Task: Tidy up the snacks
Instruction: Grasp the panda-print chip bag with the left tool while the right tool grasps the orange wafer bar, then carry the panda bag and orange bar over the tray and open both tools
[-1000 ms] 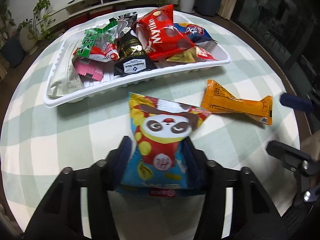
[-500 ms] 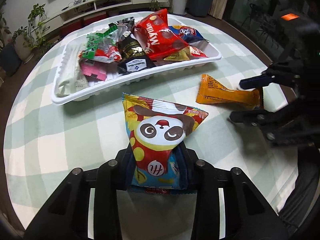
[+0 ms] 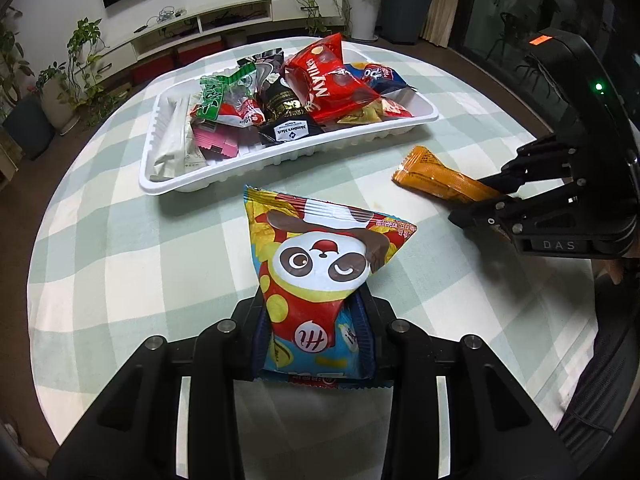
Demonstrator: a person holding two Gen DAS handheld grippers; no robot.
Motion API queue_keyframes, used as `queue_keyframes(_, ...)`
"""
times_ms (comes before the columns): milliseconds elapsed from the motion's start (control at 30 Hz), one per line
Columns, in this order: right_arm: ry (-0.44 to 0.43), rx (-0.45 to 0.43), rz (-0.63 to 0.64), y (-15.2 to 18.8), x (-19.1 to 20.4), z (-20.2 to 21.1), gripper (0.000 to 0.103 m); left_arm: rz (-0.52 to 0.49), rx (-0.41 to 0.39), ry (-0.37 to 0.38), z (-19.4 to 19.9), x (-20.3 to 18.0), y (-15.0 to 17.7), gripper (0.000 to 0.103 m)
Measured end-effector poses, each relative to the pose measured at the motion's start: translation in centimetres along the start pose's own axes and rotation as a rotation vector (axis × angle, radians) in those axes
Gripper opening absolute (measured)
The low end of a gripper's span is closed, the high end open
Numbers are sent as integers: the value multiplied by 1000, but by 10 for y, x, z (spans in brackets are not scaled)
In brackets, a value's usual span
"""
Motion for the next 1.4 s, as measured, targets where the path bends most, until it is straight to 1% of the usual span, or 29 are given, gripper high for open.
queue_keyframes(67,-23,-21,-26,2,4,3,20,0,-7,-7,4,0,1,33)
queue_keyframes(233,-68,-71,-80,12,16,8,19,6,-21,-5,12,1,4,33)
queue_keyframes(433,-127,-124,-152,24,23,22,18,12,-28,1,17,1,8,33)
queue_keyframes(667,-196,-210,-232,33,34,46,18,24,-44,14,24,-1,11,33)
queue_keyframes(967,-254,-318,-330,49,48,75,18,65,-84,46,41,-1,16,33)
queue_keyframes(1200,-266,-360,-400,58,42,85,18,116,-118,93,53,6,16,33)
queue_keyframes(1400,-238,-403,-430,47,22,101,18,189,-161,135,69,31,1,33)
Point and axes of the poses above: each gripper's, at about its wrist camera, not at the fingertips, and z roughly against the way its jaws point, x to its left, y to its underside, the point moved 7 cm from there along -z, roughly the way its jaws point, and after that the axes turned 4 degrees about -z, right-handed, at the moved point
